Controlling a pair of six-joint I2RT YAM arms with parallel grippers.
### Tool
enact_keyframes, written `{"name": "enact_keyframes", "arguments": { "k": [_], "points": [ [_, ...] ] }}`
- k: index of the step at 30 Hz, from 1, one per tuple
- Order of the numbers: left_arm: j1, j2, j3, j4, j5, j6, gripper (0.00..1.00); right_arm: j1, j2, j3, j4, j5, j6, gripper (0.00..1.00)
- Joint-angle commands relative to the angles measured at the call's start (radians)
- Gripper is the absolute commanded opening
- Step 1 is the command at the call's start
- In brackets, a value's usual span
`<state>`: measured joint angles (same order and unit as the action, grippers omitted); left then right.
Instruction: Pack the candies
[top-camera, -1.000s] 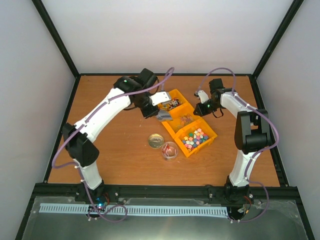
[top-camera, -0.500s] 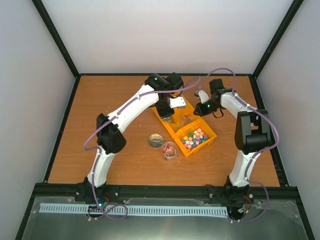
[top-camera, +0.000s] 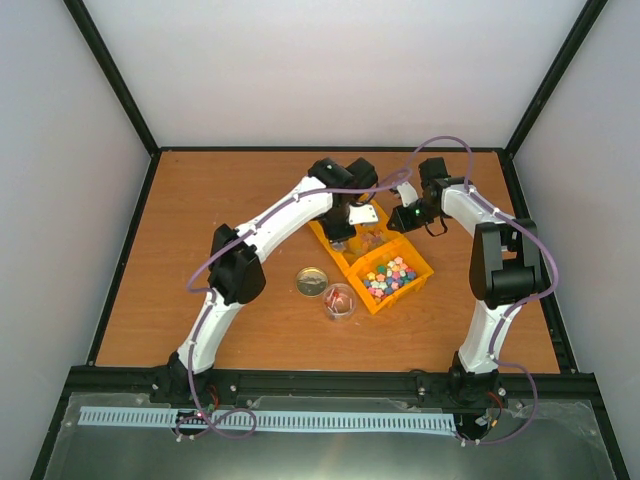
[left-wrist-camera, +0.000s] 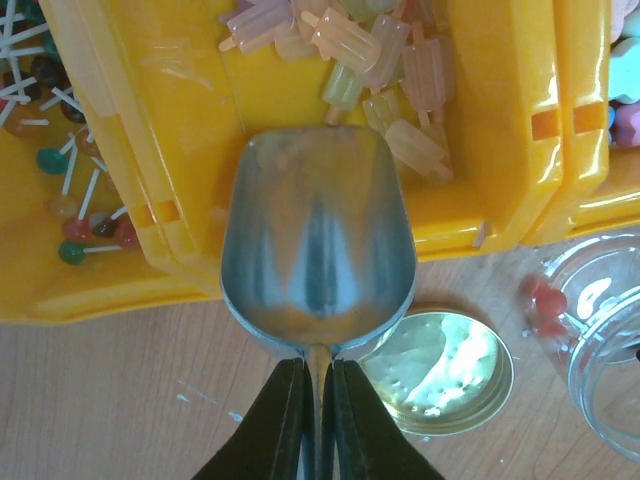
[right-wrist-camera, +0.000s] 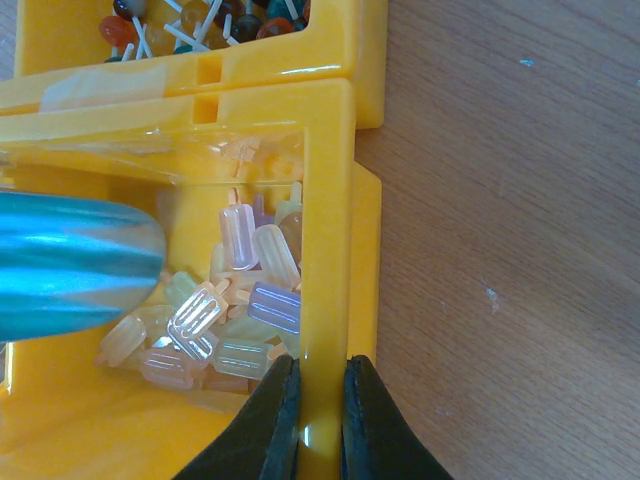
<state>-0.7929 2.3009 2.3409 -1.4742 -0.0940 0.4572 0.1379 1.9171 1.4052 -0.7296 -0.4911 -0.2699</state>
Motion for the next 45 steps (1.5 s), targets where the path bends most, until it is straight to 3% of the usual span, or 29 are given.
{"name": "enact_keyframes", "arguments": {
  "k": [1,10,18,24,28,40,45],
  "points": [
    [-0.009,0.014,-0.055,0.068,0.049,0.014,0.01,-0.004,0.008,-0.015,0.010,-0.011,0.023,0.03],
    [-0.008,-0.041,-0.302,0.339,0.097,0.011,0.01,-0.004,0.017,-0.017,0.007,-0.019,0.020,0.03],
    [0.006,-0.121,-0.572,0.697,0.204,-0.032,0.01,-0.004,0.026,-0.015,0.005,-0.018,0.015,0.03],
    [0.040,-0.145,-0.644,0.864,0.334,-0.068,0.01,-0.004,0.026,-0.018,0.006,-0.011,0.013,0.03],
    [0.041,-0.204,-0.714,0.910,0.408,-0.008,0.01,-0.004,0.029,-0.017,0.010,-0.001,0.012,0.03],
    [0.044,-0.150,-0.765,1.094,0.409,-0.041,0.01,-0.004,0.041,-0.014,0.006,-0.008,0.008,0.03],
    [0.054,-0.162,-0.815,1.210,0.489,-0.083,0.01,-0.004,0.045,-0.014,0.004,-0.021,0.003,0.03]
  ]
}}
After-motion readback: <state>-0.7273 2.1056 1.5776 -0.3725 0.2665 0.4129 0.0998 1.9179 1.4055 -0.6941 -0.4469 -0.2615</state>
